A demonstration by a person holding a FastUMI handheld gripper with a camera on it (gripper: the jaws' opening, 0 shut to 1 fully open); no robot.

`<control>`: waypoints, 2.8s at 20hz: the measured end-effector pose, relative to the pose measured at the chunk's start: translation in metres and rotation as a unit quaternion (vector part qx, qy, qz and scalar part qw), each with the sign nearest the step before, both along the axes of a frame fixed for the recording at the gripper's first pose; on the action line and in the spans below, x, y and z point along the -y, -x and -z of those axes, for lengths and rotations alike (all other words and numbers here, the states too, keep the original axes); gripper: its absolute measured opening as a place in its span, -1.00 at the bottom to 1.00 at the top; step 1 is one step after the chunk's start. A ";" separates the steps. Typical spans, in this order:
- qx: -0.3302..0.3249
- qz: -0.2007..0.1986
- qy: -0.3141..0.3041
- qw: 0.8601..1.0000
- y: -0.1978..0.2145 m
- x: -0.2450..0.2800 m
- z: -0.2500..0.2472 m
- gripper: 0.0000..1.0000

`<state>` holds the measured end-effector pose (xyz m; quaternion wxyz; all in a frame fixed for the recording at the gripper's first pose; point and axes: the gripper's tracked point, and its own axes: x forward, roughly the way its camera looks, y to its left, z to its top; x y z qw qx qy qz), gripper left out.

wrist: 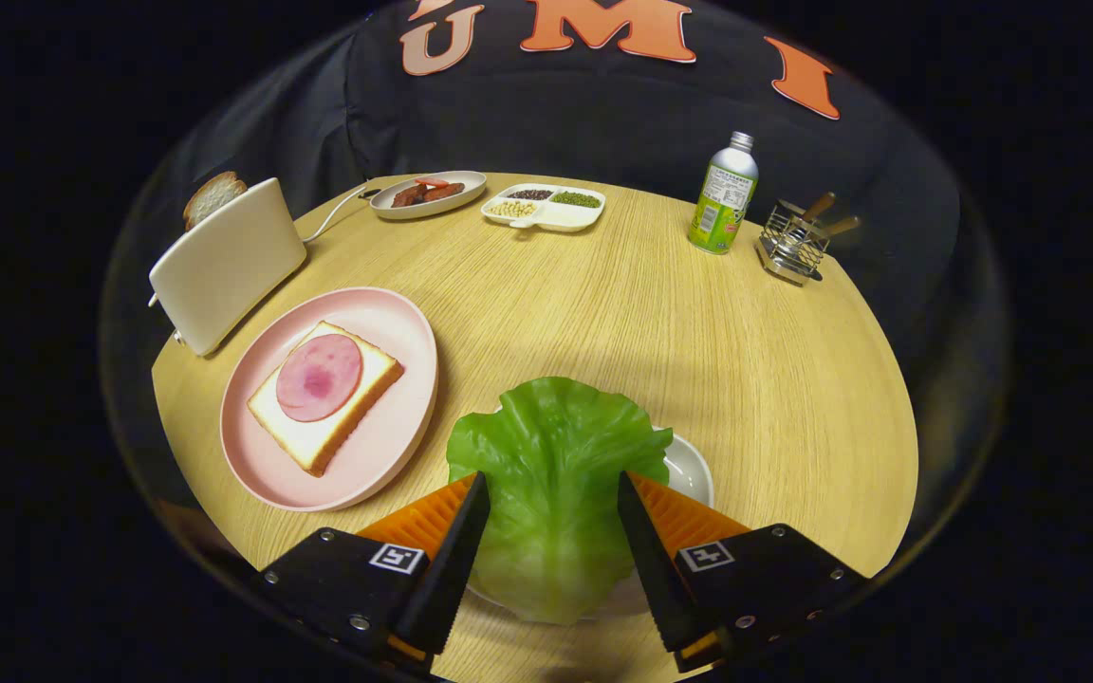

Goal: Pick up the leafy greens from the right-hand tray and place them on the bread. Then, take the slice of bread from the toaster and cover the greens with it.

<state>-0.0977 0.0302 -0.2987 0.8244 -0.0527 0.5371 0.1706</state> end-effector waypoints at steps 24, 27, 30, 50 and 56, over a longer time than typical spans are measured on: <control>0.004 0.077 -0.109 0.991 -0.008 -0.014 -0.004 -0.93; 0.028 0.083 -0.133 0.987 -0.015 -0.018 -0.021 -0.94; 0.045 0.083 -0.154 0.984 -0.019 -0.025 -0.038 -0.94; 0.062 0.027 -0.235 0.970 -0.037 -0.124 -0.066 -0.93; 0.050 0.004 -0.225 0.973 -0.034 -0.162 -0.054 -0.89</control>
